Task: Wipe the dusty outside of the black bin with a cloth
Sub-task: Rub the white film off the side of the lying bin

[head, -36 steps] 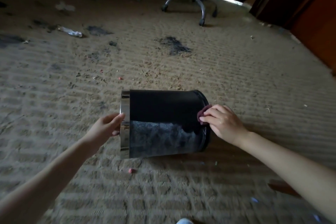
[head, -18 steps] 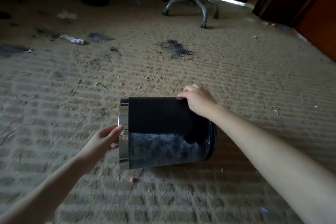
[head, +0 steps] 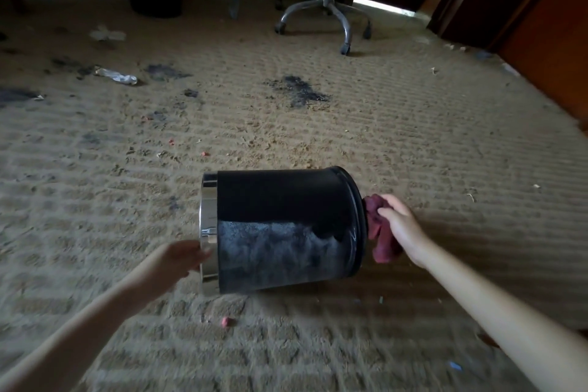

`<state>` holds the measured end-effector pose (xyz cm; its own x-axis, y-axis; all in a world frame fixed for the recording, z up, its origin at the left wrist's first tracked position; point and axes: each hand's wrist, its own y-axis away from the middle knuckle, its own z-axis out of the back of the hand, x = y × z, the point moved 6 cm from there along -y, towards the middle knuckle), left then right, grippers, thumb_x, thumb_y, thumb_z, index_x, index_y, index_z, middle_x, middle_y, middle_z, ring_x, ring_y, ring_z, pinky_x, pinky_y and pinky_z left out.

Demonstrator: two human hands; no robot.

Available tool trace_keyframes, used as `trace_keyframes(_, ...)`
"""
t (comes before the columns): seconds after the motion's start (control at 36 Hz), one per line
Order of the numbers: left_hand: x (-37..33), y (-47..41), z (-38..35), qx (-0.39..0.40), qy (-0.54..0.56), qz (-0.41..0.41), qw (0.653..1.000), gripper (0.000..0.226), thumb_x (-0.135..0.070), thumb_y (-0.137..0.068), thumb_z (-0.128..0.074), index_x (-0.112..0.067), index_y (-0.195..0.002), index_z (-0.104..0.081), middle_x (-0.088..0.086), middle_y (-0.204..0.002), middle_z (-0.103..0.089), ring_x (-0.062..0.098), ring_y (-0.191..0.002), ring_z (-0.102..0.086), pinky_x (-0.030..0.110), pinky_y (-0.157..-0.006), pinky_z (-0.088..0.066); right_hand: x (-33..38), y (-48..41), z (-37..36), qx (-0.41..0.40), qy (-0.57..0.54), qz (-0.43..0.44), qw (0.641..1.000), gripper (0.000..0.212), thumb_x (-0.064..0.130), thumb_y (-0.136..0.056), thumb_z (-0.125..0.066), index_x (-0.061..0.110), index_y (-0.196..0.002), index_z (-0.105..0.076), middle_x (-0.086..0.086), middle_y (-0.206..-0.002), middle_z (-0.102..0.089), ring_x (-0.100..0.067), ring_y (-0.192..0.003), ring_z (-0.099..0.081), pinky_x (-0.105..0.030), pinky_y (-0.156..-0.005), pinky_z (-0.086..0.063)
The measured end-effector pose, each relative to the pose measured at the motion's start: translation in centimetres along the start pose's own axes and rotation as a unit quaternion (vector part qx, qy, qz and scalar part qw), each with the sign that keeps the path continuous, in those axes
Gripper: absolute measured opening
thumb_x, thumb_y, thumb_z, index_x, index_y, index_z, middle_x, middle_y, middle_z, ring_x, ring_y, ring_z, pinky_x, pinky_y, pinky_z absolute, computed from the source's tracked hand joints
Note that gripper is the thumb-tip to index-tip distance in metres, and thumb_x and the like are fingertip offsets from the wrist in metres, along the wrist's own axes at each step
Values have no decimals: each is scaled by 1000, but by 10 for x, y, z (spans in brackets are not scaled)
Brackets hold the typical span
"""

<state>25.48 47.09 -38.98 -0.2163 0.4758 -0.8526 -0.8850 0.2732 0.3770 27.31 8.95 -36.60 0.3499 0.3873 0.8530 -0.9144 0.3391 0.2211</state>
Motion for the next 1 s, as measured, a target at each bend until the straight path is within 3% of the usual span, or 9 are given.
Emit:
trace_keyframes(0.14,-7,-15,8,-59,56,-1,997,22,-25,-92,-52,-10,-85,-66,-2,-71,-71,20,-74,-64,27,-70,-49,6,-2,-6,-43,-59,22,997,27,-2,-93,-36,11,-112,-51,-12,-111,-55,-24,-105,-51,-34,-91,-36)
trace_keyframes(0.28,-2,-18,5,-58,61,5,996,27,-28,-91,-51,-6,-92,-66,11,-87,-71,31,-88,-64,42,-85,-49,8,-5,-12,-55,-84,21,995,32,-1,-94,-35,5,-123,-46,-14,-119,-52,-23,-109,-50,-35,-96,-36)
trace_keyframes(0.42,-3,-20,3,-82,88,-4,993,40,-30,-92,-49,8,-99,-59,30,-97,-62,45,-95,-58,50,-91,-46,12,-5,-16,-65,-109,21,992,28,-4,-93,-33,9,-114,-47,-12,-109,-53,-22,-100,-51,-33,-89,-38)
trace_keyframes(0.5,-3,-20,-2,-82,116,-7,990,28,-26,-94,-46,-5,-96,-63,18,-94,-68,36,-94,-62,47,-92,-47,13,-7,-14,-74,-117,14,990,26,-4,-93,-33,10,-109,-48,-9,-101,-55,-21,-94,-52,-33,-87,-39)
trace_keyframes(0.61,-7,-20,-2,-79,165,-23,983,26,-25,-95,-44,-9,-101,-63,11,-93,-71,27,-92,-65,36,-83,-50,17,-7,-12,-82,-120,11,989,22,-2,-93,-34,11,-101,-49,-3,-86,-54,-15,-77,-52,-28,-70,-40)
trace_keyframes(0.72,-8,-21,2,-67,203,-33,976,24,-20,-97,-40,-10,-92,-62,-5,-69,-70,4,-62,-64,21,-65,-46,15,-3,-10,-60,-110,-7,992,20,2,-93,-35,10,-100,-52,-9,-84,-55,-20,-73,-52,-30,-64,-39)
trace_keyframes(0.83,2,-23,7,-92,225,-24,970,30,-23,-97,-40,-13,-72,-53,-5,-51,-42,3,-43,-36,22,-49,-29,25,-3,-10,-32,-40,19,999,18,5,-94,-38,10,-104,-52,-7,-90,-56,-23,-85,-53,-32,-71,-38)
trace_keyframes(0.92,2,-25,7,-93,220,-17,971,32,-23,-97,-39,-16,-67,-48,-8,-48,-43,0,-38,-36,19,-46,-31,43,-8,-1,-70,47,63,994,22,11,-93,-48,13,-115,-48,-2,-97,-55,-20,-88,-53,-31,-74,-39)
trace_keyframes(1.0,-3,-28,10,-91,203,-12,975,33,-22,-99,-38,-13,-67,-45,-5,-52,-41,4,-43,-38,25,-52,-30,64,-9,12,-133,62,108,983,22,16,-86,-60,17,-105,-49,5,-87,-54,-20,-84,-55,-34,-74,-42)
